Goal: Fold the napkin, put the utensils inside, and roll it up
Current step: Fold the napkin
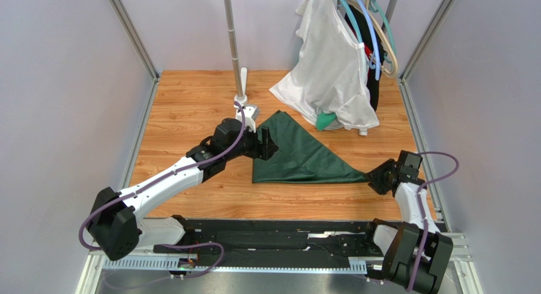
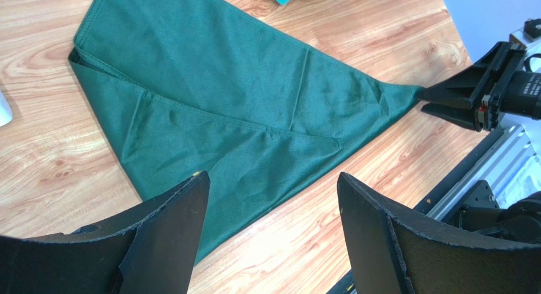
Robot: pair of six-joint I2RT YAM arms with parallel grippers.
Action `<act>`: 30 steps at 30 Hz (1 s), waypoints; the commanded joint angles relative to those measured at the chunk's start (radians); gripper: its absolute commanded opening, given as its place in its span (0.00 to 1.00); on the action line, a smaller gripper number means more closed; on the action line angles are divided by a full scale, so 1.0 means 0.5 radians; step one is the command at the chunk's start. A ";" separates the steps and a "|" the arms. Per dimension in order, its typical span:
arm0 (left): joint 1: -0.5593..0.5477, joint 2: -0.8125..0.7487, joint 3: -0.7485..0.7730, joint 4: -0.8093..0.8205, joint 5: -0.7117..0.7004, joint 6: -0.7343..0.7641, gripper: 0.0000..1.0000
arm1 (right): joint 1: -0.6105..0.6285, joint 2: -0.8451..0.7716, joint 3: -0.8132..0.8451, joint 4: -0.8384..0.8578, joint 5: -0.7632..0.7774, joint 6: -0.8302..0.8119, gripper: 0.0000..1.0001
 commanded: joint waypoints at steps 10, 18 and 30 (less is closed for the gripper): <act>0.001 0.019 -0.008 0.043 0.040 -0.023 0.83 | -0.007 -0.003 -0.008 0.108 -0.023 0.049 0.43; 0.001 0.016 -0.011 0.043 0.040 -0.023 0.83 | -0.007 0.089 -0.011 0.191 -0.014 0.064 0.43; 0.001 0.010 -0.014 0.049 0.034 -0.023 0.83 | -0.007 0.178 -0.033 0.203 0.078 0.024 0.36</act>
